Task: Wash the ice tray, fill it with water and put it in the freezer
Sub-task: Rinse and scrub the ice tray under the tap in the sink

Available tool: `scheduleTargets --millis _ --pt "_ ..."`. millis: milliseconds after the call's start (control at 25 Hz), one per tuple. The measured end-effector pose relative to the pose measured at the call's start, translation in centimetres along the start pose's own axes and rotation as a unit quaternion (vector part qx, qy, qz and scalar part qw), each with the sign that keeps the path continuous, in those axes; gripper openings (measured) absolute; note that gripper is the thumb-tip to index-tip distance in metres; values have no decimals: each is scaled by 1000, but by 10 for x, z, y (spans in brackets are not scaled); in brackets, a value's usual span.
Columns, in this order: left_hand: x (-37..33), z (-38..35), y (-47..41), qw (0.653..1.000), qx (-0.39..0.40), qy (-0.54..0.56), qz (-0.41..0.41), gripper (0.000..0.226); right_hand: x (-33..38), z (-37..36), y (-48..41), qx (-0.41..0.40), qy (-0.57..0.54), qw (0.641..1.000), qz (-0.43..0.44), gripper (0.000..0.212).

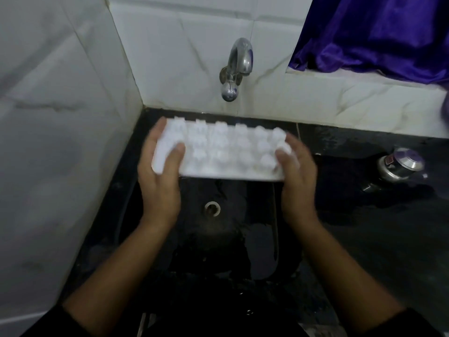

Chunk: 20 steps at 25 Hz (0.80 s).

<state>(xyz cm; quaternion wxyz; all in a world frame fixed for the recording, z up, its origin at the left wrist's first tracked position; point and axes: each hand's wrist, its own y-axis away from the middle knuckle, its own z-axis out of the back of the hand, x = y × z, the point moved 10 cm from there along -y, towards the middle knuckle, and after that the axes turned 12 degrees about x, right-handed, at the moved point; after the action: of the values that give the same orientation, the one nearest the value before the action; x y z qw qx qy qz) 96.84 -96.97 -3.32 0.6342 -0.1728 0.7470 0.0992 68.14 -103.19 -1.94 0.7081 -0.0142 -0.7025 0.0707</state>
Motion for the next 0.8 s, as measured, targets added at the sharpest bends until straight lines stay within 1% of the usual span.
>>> scheduleTargets --millis 40,80,120,160,200,240,280,320,360,400,440,480,520,560,600,680,720,760,800 --pt "32 3 10 998 -3 -12 66 36 -35 0 12 0 7 997 -74 22" --pt "67 7 26 989 -3 -20 147 27 -70 -4 28 15 5 984 -178 17" --pt "99 7 42 971 10 1 237 24 -101 -7 47 37 2 956 -290 18" --pt "119 8 53 956 13 13 293 37 -119 -8 61 67 13 934 -350 22" --pt "126 9 55 953 12 30 300 54 -122 -3 61 72 16 940 -332 24" --pt "121 14 54 964 0 22 266 63 -112 6 56 49 15 960 -277 23" --pt "107 17 54 977 -9 15 211 59 -96 11 55 33 16 976 -214 22" --pt "97 17 55 984 -5 -2 180 49 -86 15 55 21 20 984 -174 23" --pt "95 15 60 984 14 -42 172 41 -86 18 56 17 28 986 -164 25" --pt "102 12 65 978 20 -69 194 34 -101 16 57 27 41 979 -200 28" --pt "117 13 71 970 16 -48 236 28 -118 10 61 37 49 960 -272 34" --pt "127 9 76 955 25 -11 296 25 -129 4 63 65 56 939 -332 49" --pt "129 3 74 942 45 8 334 26 -131 0 58 87 60 930 -352 64" --pt "122 1 59 944 33 20 329 27 -125 3 44 83 71 938 -330 69" --pt "105 2 39 960 9 22 278 28 -106 5 26 69 84 956 -273 63" --pt "45 4 15 994 -21 27 108 40 -51 8 9 51 39 989 -130 40" --pt "19 4 13 999 -25 -10 25 43 -28 9 9 42 31 996 -68 35" --pt "9 5 19 996 -31 -86 -24 44 -28 12 13 35 33 998 -42 35" --pt "16 3 24 987 -23 -155 -25 44 -44 13 16 39 46 996 -65 36"
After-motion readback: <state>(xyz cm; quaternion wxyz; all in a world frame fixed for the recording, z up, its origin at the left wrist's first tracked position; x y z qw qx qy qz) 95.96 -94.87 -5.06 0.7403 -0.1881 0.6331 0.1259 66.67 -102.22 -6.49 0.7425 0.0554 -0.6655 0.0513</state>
